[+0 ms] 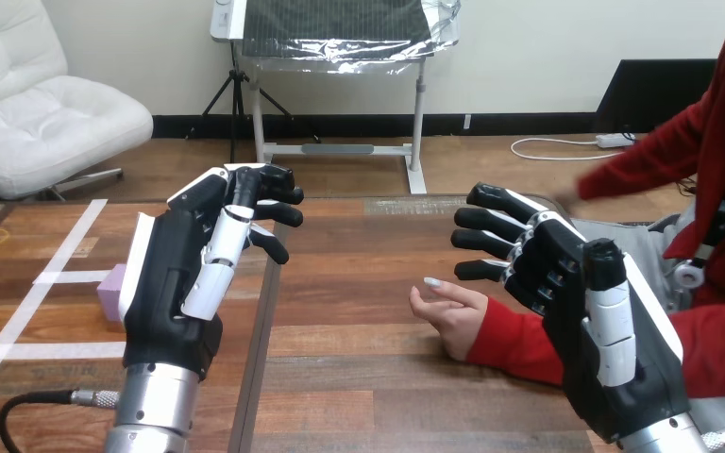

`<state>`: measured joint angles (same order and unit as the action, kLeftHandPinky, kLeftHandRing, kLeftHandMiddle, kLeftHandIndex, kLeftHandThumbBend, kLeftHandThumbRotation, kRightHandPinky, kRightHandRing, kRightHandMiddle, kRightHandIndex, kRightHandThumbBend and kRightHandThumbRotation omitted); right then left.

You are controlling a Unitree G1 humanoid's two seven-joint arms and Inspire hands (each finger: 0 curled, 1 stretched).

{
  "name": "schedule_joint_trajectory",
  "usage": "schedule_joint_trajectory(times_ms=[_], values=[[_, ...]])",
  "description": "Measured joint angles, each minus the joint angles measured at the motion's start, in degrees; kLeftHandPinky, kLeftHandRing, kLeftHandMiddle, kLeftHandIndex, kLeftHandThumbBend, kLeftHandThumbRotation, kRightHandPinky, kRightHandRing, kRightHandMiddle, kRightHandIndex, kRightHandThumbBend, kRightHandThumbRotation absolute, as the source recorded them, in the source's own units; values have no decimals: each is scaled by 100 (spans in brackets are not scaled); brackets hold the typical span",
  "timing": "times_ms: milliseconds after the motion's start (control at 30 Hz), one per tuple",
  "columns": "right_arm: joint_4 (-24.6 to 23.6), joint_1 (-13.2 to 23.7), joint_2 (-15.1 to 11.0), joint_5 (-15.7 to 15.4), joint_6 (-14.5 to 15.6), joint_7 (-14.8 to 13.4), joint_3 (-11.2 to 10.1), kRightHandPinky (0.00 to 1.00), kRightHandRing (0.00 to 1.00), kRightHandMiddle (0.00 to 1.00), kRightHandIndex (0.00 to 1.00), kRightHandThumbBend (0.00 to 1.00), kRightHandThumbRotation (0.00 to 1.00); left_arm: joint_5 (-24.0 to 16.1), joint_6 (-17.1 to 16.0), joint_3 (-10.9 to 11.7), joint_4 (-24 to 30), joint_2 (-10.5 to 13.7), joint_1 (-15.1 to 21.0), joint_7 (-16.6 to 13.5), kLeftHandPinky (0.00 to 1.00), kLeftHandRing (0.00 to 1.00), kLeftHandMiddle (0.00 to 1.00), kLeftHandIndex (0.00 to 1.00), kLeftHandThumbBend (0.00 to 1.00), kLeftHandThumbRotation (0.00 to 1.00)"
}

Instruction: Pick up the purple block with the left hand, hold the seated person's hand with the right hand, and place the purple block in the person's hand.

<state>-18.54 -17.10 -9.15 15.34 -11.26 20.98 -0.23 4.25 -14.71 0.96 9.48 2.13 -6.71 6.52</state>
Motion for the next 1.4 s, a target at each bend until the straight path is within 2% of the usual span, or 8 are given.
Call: schedule_joint_trajectory(times_ms=[667,1200,1400], values=[[78,0,44,-27,-30,34,241,68,79,80,82,84,100,25,0,-17,-3,-15,0,48,30,54,57,55,37,72],[128,0,28,-2,-30,33,215,68,79,80,83,85,100,3,-1,-12,-46,-22,22,46,29,54,58,56,31,71],[130,1,28,-2,-30,27,195,67,79,80,82,85,100,-30,-59,29,-227,39,117,61,30,54,58,57,37,70]])
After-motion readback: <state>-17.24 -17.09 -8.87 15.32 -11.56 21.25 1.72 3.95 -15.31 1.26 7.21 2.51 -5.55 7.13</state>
